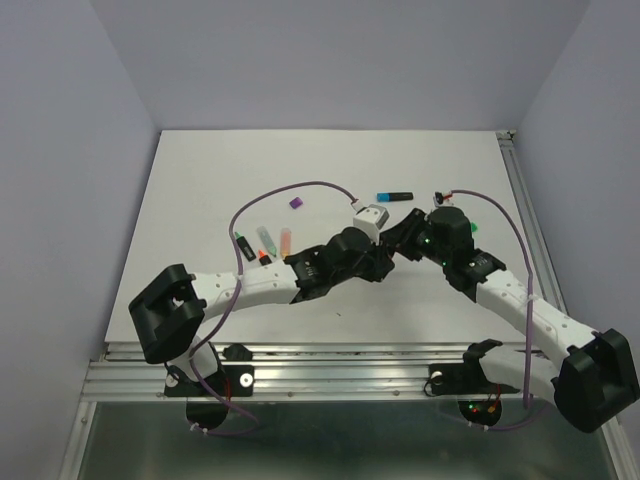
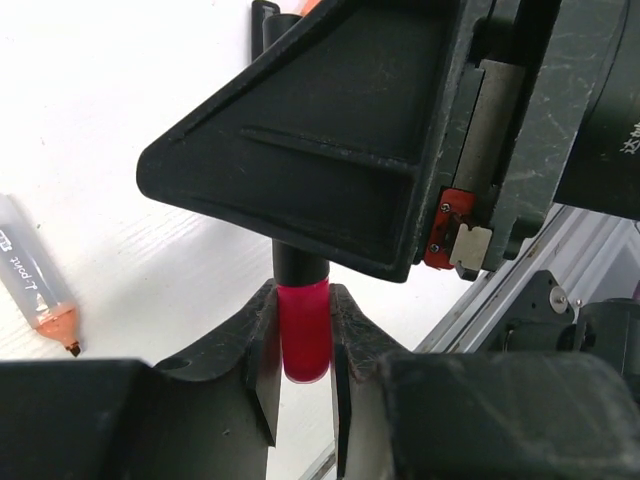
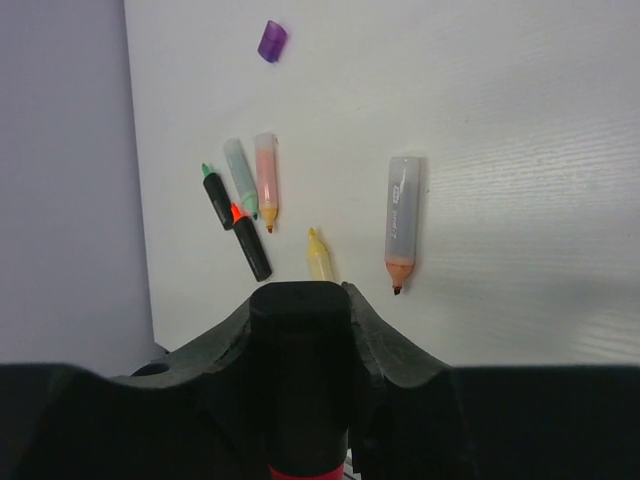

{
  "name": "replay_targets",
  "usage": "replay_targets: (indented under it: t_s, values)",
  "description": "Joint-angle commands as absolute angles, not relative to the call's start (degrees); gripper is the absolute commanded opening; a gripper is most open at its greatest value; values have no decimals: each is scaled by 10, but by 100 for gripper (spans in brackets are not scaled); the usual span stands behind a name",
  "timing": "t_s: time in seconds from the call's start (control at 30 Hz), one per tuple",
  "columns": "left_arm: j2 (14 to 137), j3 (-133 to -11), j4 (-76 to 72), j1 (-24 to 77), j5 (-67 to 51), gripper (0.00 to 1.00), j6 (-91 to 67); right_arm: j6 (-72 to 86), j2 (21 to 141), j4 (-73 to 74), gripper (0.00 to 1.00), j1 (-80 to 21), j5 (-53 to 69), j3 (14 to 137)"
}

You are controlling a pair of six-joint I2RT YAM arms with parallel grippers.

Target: Open the pen caps

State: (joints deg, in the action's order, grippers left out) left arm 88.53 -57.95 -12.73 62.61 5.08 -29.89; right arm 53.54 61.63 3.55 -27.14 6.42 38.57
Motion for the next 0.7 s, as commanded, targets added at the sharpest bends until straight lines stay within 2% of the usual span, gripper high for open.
replay_targets:
  t_s: [0.0, 0.2, 0.33, 0.5, 0.67]
  values:
    - [854, -572, -158, 628, 40, 0, -309, 517, 610, 32, 1, -277, 7, 428]
    - [796, -432, -236, 657, 30, 0, -365, 469, 648, 66, 1, -267, -197, 494]
    - [743, -350, -249, 744, 69, 0, -431, 440, 711, 66, 1, -175, -164, 563]
    - [715, -274, -257, 798, 89, 0, -511, 413, 761, 70, 1, -102, -163, 620]
    - [688, -253, -242, 818, 112, 0, -544, 378, 758, 90, 1, -92, -126, 636]
